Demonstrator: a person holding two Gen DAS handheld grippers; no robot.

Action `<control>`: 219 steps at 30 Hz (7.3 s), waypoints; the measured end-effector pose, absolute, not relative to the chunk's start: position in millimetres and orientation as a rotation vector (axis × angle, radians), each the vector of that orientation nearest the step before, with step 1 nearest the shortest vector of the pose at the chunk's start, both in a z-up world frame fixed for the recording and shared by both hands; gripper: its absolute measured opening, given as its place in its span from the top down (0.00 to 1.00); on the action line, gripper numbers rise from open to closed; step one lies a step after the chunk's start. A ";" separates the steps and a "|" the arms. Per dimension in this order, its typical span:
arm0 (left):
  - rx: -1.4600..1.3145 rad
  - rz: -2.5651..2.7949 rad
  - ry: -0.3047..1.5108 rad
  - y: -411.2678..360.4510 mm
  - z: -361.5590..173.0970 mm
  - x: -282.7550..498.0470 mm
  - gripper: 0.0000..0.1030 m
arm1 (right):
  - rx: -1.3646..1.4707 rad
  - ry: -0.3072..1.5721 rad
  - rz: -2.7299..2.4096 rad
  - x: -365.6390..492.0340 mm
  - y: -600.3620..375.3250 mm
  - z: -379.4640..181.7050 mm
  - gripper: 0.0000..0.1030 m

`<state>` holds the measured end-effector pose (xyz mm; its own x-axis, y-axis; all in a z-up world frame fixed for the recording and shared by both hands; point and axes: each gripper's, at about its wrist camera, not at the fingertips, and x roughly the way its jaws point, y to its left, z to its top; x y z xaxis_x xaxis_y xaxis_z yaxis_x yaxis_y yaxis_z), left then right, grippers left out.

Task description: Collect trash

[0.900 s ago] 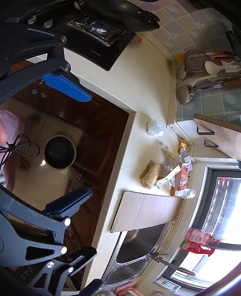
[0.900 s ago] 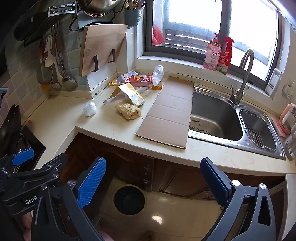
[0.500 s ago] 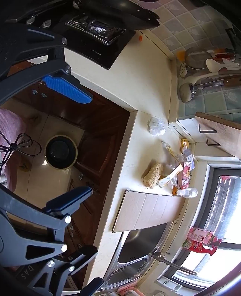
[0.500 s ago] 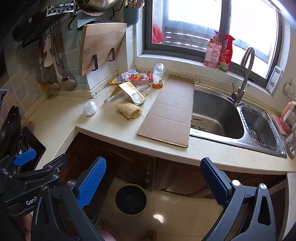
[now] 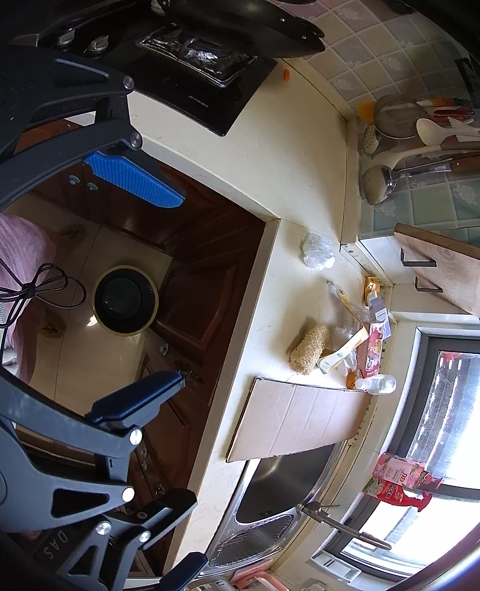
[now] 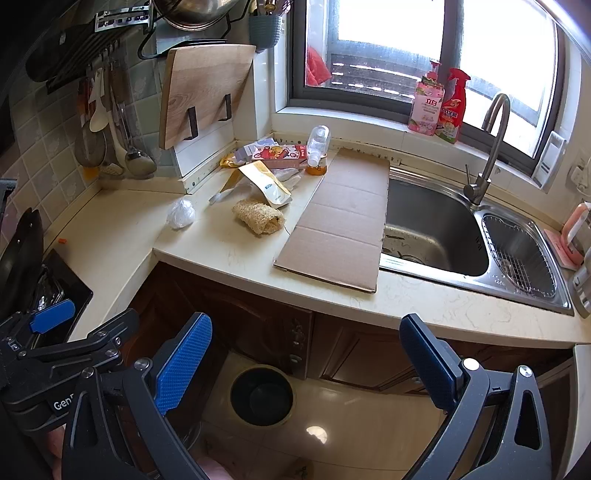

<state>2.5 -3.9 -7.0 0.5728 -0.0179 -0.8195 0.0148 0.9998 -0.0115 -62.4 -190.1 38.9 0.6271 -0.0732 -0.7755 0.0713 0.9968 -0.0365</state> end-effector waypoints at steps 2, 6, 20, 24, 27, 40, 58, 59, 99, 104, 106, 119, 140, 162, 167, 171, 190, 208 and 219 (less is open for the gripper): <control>-0.004 -0.020 0.960 -4.0 -7.5 1.3 0.14 | -0.002 0.888 -0.083 -62.8 -189.9 39.1 0.00; -0.003 -0.018 0.960 -3.1 -6.9 1.6 0.14 | -0.001 0.889 -0.084 -63.9 -190.4 39.7 0.00; -0.002 -0.011 0.971 -7.2 -9.5 -9.9 0.14 | 0.000 0.889 -0.078 -64.1 -185.4 34.1 0.00; -0.003 -0.010 0.971 -7.4 -9.0 -10.7 0.14 | 0.000 0.889 -0.076 -66.8 -177.4 28.2 0.00; -0.002 -0.009 0.969 -7.1 -8.5 -10.7 0.14 | 0.001 0.889 -0.075 -67.3 -173.8 27.4 0.00; -0.006 -0.002 0.969 -3.1 -6.0 -11.4 0.14 | 0.004 0.888 -0.071 -66.0 -169.8 26.7 0.00; -0.007 0.029 0.978 -5.4 -7.2 -13.9 0.14 | 0.005 0.889 -0.049 -58.0 -168.8 24.8 0.00; -0.007 0.036 0.980 -8.3 -6.7 -14.7 0.14 | 0.004 0.889 -0.042 -57.5 -166.9 24.2 0.00; -0.162 -0.066 1.189 111.9 -87.6 305.3 0.15 | 0.037 1.082 0.080 279.6 -147.0 -79.4 0.05; -0.191 -0.085 1.217 116.2 -118.4 350.6 0.15 | 0.057 1.170 0.070 334.9 -137.8 -127.1 0.18; -0.200 -0.083 1.231 117.7 -130.2 364.1 0.15 | 0.058 1.202 0.059 349.5 -134.4 -142.4 0.19; -0.246 -0.206 1.275 95.2 -162.2 389.5 0.47 | 0.049 1.279 0.125 374.7 -120.3 -183.6 0.60; -0.168 -0.234 1.088 74.4 -57.2 273.4 0.72 | 0.138 1.169 0.232 271.5 -142.7 -105.9 0.65; -0.134 -0.226 1.018 25.1 -37.3 31.4 0.71 | 0.117 1.152 0.331 70.4 -140.8 -53.2 0.64; -0.137 -0.209 1.017 21.8 -50.6 1.8 0.70 | 0.156 1.158 0.328 35.2 -146.8 -65.1 0.64; -0.131 -0.199 1.041 25.1 -68.0 -8.5 0.70 | 0.178 1.145 0.320 19.1 -148.4 -80.0 0.63; -0.087 -0.303 1.218 39.5 -283.4 11.8 0.70 | 0.294 1.333 0.203 -8.9 -120.4 -297.8 0.63; -0.078 -0.276 1.371 69.8 -608.7 69.4 0.19 | 0.160 1.335 0.139 -20.0 -95.3 -628.4 0.16; -0.144 -0.184 1.366 84.7 -652.1 62.9 0.19 | 0.178 1.427 0.091 -50.0 -102.3 -699.2 0.15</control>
